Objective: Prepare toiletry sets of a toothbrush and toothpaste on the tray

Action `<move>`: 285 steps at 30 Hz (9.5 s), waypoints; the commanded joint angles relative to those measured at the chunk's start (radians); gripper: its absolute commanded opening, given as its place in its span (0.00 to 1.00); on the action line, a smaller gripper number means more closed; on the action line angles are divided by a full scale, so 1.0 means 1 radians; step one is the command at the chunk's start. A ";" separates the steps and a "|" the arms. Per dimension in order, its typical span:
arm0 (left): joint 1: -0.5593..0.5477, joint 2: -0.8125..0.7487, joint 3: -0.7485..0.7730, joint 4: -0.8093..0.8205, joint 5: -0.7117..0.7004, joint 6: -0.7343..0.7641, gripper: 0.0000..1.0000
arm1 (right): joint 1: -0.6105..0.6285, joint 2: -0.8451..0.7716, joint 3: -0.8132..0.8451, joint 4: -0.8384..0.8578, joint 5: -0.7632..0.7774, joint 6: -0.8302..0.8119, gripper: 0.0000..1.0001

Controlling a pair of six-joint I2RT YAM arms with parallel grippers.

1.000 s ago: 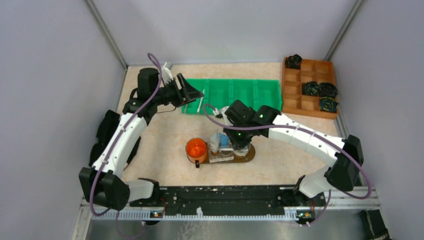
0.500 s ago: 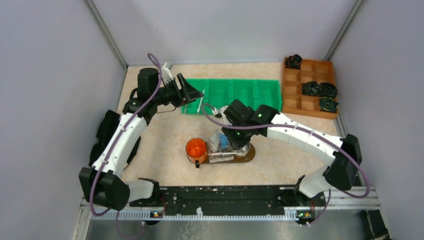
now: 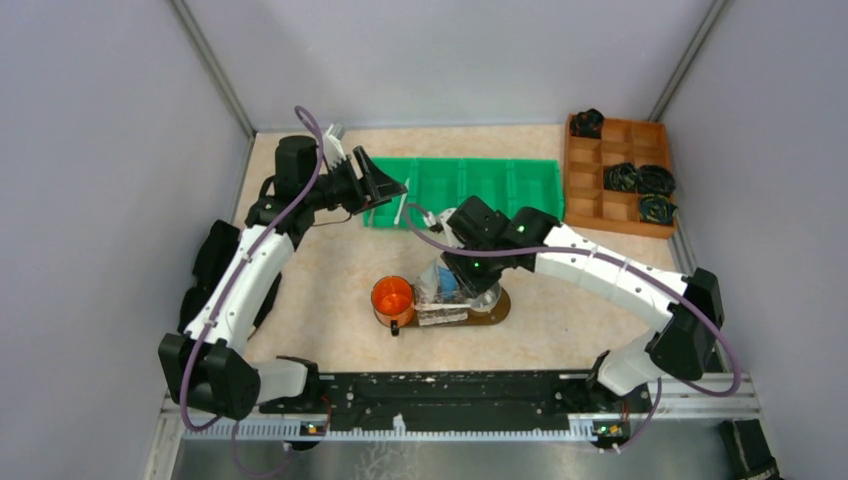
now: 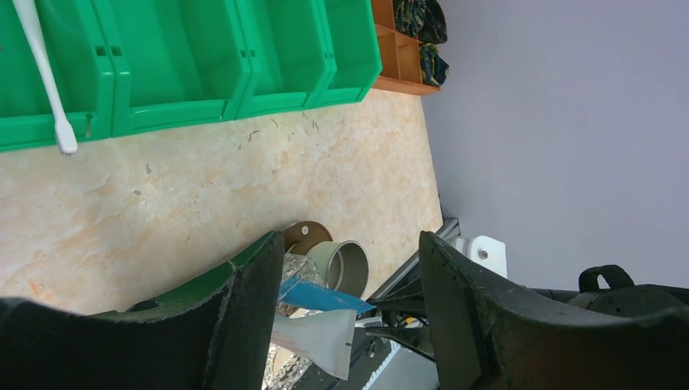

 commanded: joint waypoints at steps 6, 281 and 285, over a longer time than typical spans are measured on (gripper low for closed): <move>0.006 0.019 0.031 0.010 0.002 0.040 0.68 | 0.010 -0.116 0.112 -0.058 0.094 0.009 0.36; -0.512 -0.021 0.113 -0.968 -0.266 -0.156 0.13 | -0.191 -0.535 -0.130 0.131 -0.103 -0.172 0.50; -0.512 -0.007 0.086 -0.936 -0.252 -0.147 0.13 | -0.191 -0.534 -0.138 0.138 -0.109 -0.168 0.50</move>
